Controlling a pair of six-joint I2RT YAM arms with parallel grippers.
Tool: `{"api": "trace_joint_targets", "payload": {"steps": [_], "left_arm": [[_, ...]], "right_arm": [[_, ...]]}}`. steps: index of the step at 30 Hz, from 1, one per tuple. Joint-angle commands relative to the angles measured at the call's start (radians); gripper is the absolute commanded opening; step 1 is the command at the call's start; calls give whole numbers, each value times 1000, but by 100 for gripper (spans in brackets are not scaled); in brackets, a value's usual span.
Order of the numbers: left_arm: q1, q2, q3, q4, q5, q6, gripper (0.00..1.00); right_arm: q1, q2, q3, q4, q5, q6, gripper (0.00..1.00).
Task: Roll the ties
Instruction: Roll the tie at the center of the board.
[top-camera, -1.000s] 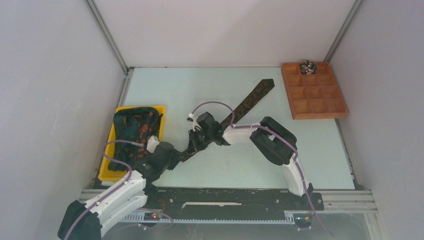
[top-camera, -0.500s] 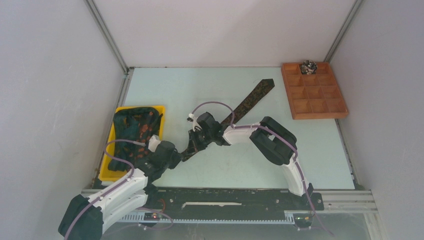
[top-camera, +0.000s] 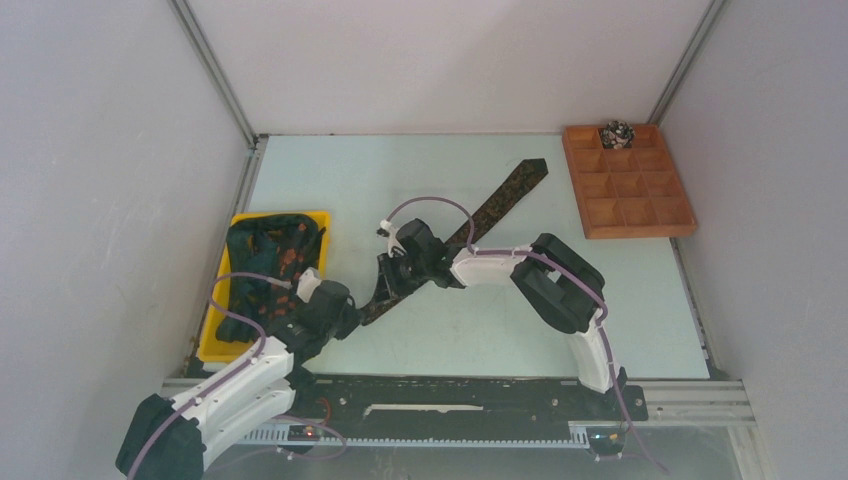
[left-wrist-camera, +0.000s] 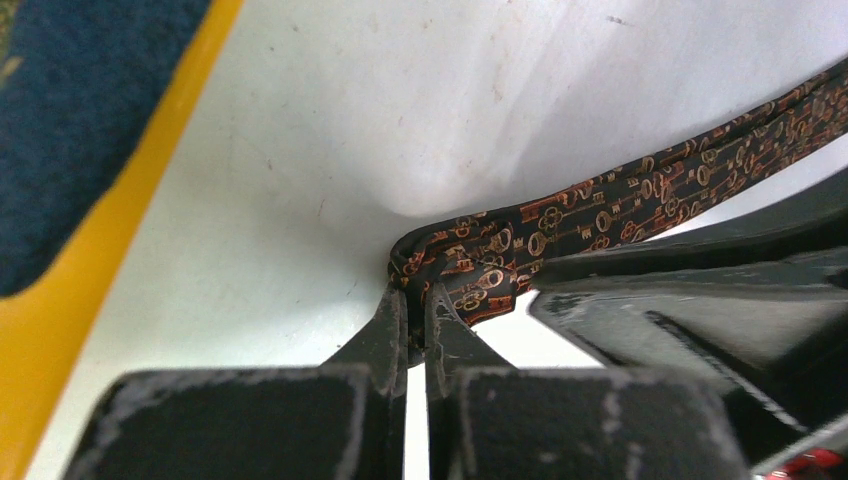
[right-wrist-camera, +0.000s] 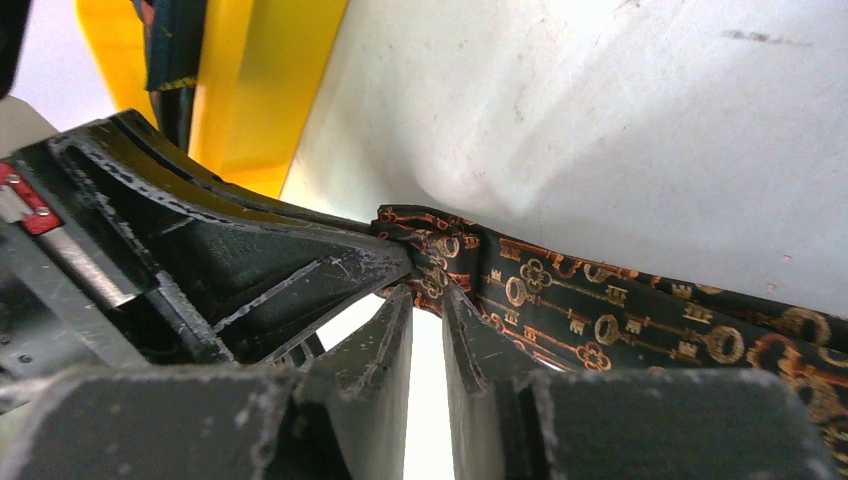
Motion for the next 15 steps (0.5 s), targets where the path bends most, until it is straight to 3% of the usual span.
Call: {"api": "trace_joint_targets", "payload": {"steps": [1, 15], "left_arm": [[0, -19, 40, -101, -7, 51, 0], [0, -75, 77, -182, -13, 66, 0]], "right_arm": [[-2, -60, 22, -16, 35, -16, 20], [41, 32, 59, -31, 43, -25, 11]]}}
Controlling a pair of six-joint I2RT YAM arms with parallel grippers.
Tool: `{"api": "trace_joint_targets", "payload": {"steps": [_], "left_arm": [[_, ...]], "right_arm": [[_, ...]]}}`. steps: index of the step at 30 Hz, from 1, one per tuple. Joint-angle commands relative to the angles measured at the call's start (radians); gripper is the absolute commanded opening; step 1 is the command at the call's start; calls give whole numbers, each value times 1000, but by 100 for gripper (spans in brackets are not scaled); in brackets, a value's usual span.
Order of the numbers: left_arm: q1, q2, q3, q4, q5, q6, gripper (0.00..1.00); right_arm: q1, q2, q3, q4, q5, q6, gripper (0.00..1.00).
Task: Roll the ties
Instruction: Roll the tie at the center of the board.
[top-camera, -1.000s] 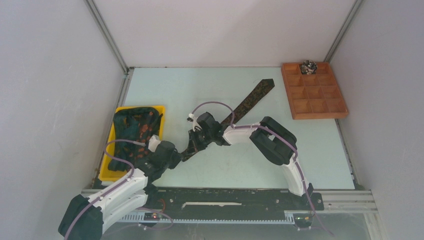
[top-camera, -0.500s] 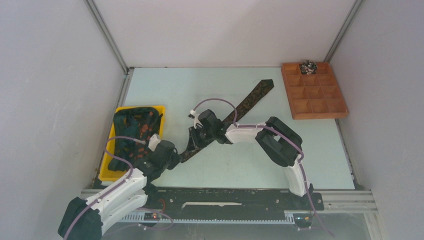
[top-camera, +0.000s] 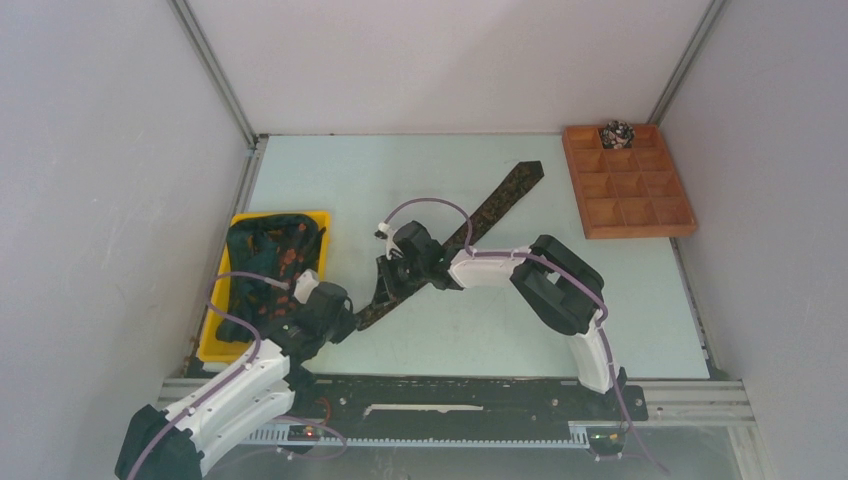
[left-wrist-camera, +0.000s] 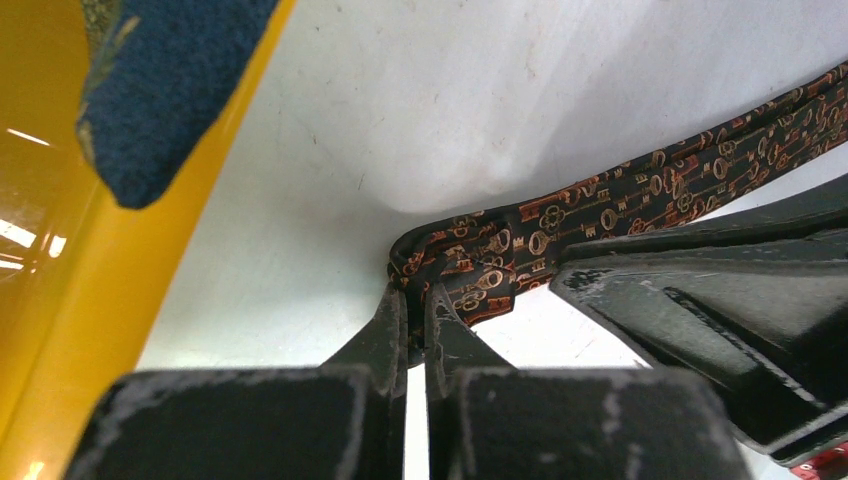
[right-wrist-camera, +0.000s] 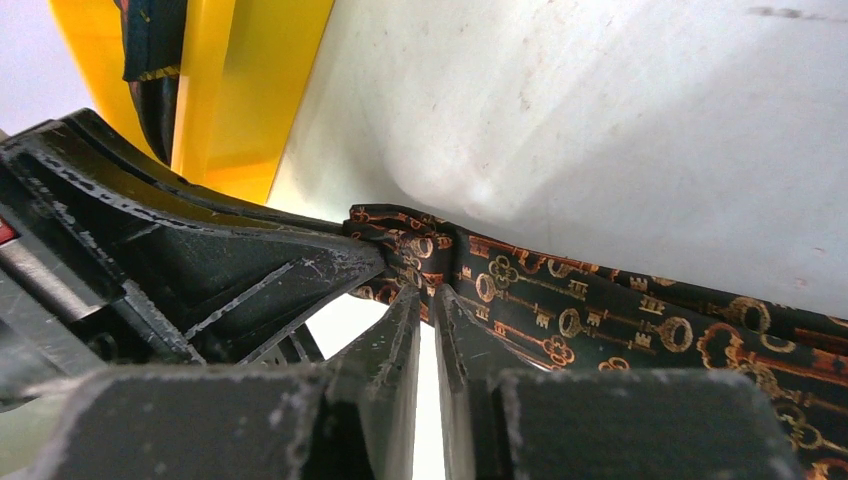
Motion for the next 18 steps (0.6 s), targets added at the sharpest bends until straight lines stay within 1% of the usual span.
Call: {"api": "trace_joint_targets", "payload": {"steps": [1, 8, 18], "left_arm": [[0, -14, 51, -49, -12, 34, 0], [0, -16, 77, -66, -4, 40, 0], [0, -14, 113, -85, 4, 47, 0]], "right_arm": [[15, 31, 45, -3, 14, -21, 10], [17, 54, 54, -4, 13, -25, 4], [29, 62, 62, 1, 5, -25, 2]]}}
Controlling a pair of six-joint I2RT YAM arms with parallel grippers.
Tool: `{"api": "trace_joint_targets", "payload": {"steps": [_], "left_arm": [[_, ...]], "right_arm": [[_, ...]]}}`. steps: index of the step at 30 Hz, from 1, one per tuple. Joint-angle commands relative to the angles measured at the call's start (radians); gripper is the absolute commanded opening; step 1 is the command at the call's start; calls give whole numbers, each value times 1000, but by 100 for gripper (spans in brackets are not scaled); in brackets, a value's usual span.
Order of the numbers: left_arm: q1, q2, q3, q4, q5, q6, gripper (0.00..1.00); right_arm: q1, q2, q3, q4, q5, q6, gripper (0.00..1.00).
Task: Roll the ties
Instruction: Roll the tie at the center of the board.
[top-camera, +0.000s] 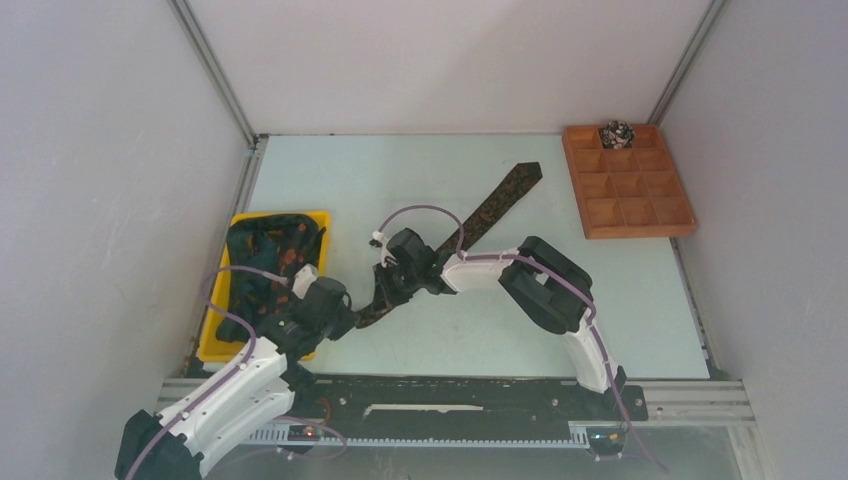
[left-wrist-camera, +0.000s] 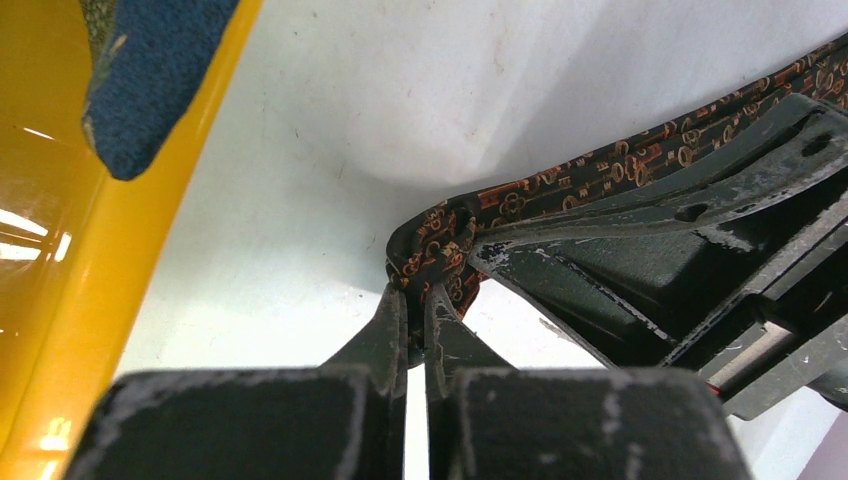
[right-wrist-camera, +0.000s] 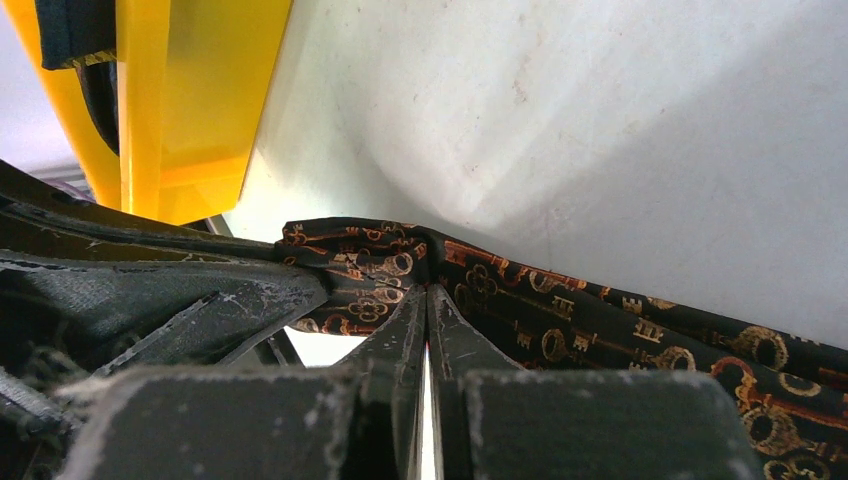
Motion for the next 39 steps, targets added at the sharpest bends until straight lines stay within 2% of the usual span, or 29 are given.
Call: {"api": "trace_joint_targets", "payload": {"steps": [1, 31, 39], "left_arm": [[0, -3, 59, -20, -2, 25, 0], [0, 119, 164, -42, 3, 62, 0], [-2, 196, 197, -34, -6, 74, 0]], "right_arm": [[11, 12, 41, 5, 1, -20, 2], [58, 53, 98, 29, -48, 8, 1], [49, 56, 95, 20, -62, 9, 0]]}}
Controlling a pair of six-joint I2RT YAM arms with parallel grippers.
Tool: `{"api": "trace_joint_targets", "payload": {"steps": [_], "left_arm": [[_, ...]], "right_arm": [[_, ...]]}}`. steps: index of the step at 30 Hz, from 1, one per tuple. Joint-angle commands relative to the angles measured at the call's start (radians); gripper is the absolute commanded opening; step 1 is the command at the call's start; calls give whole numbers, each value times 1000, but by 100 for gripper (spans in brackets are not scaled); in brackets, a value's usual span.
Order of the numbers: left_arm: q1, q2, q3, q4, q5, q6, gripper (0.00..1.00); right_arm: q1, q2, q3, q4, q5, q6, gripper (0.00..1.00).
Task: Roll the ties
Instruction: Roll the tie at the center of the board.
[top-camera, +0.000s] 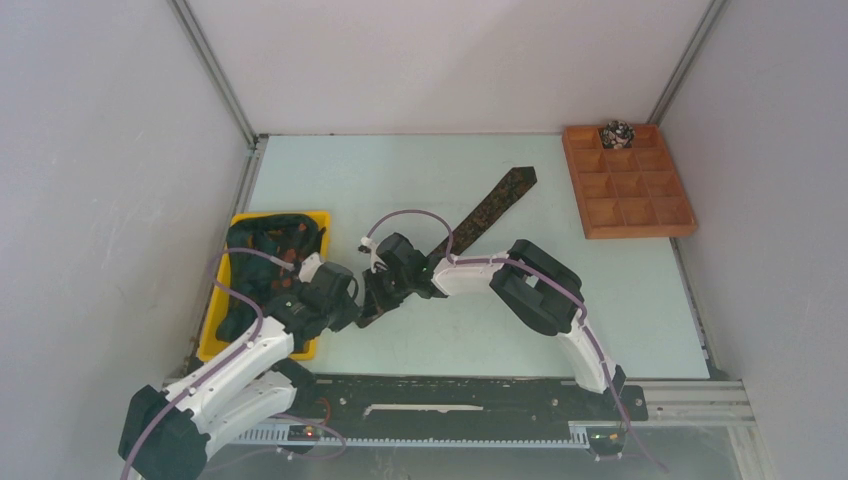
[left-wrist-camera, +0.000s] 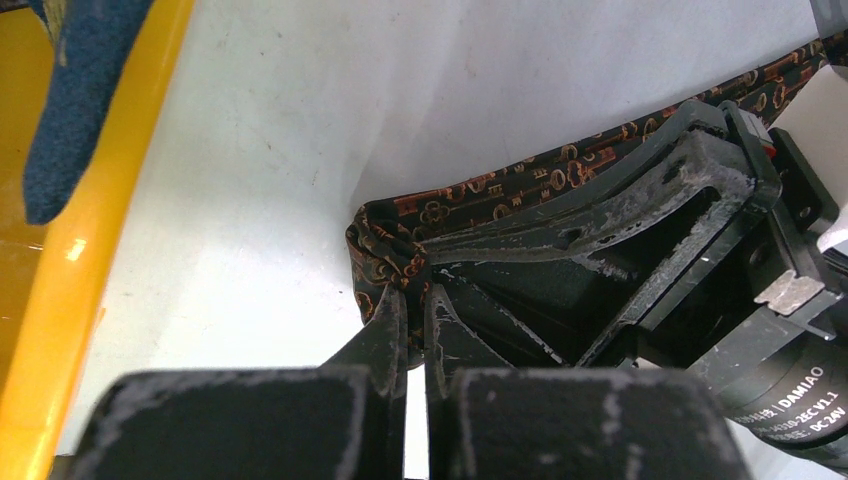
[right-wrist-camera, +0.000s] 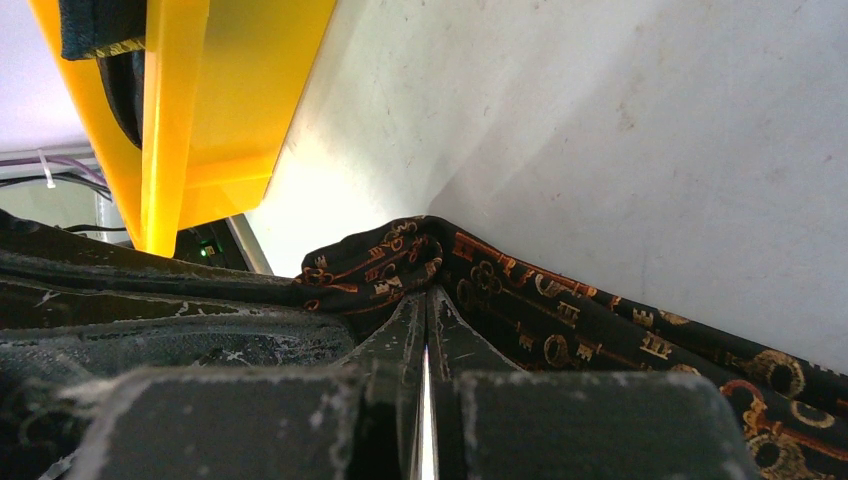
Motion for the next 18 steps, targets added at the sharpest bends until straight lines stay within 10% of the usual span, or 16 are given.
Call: {"api": "trace_joint_targets", "payload": {"steps": [1, 18], "left_arm": [[-1, 46, 57, 32, -12, 24, 0], [-10, 208, 86, 86, -12, 43, 0]], "right_arm": [[4, 4, 29, 20, -32, 1, 0], [-55, -62, -30, -3, -28, -10, 0]]}}
